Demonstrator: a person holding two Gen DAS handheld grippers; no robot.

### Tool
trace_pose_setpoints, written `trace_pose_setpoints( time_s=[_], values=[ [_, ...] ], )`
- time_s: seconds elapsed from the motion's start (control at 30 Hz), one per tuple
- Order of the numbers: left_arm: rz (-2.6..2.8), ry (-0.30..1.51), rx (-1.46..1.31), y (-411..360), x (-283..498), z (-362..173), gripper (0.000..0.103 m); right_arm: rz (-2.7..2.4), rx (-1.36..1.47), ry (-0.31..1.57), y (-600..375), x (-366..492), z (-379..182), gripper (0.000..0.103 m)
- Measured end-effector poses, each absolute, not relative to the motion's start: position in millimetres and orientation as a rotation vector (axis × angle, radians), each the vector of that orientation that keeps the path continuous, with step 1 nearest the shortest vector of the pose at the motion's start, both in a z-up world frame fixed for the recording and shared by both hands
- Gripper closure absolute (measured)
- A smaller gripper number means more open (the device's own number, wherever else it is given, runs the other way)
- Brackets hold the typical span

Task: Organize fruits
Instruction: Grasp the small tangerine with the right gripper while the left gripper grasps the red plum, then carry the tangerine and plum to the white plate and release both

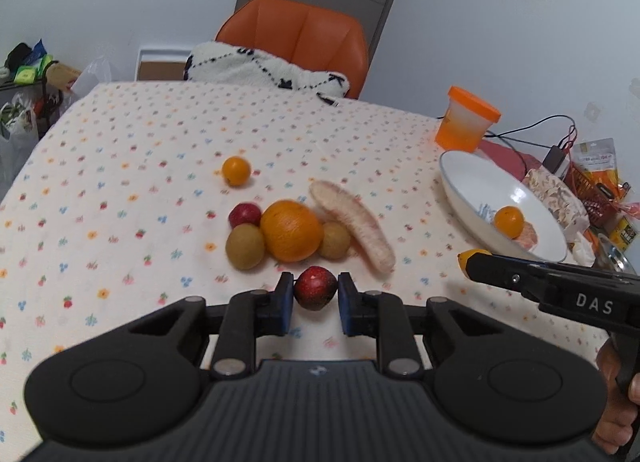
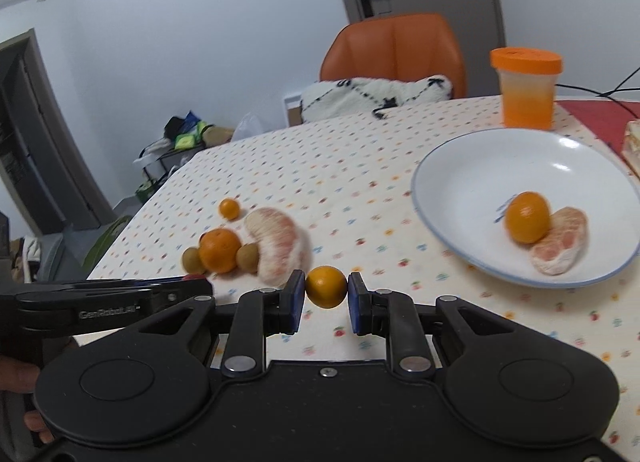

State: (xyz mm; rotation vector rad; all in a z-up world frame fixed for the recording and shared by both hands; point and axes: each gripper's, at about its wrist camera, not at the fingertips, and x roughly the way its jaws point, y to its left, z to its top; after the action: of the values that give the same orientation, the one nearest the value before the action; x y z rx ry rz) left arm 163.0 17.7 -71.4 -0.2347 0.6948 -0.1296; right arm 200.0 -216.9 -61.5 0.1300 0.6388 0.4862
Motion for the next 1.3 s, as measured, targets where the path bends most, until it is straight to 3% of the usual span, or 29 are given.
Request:
trace_pose_setpoints(
  time_s=[1.3],
  values=[
    [-0.295,0.593,-0.122,-95.1,214.8,-24.7,0.082,0.270,0.230,0.498,-335.2,212.5,-44.1,0.082]
  ],
)
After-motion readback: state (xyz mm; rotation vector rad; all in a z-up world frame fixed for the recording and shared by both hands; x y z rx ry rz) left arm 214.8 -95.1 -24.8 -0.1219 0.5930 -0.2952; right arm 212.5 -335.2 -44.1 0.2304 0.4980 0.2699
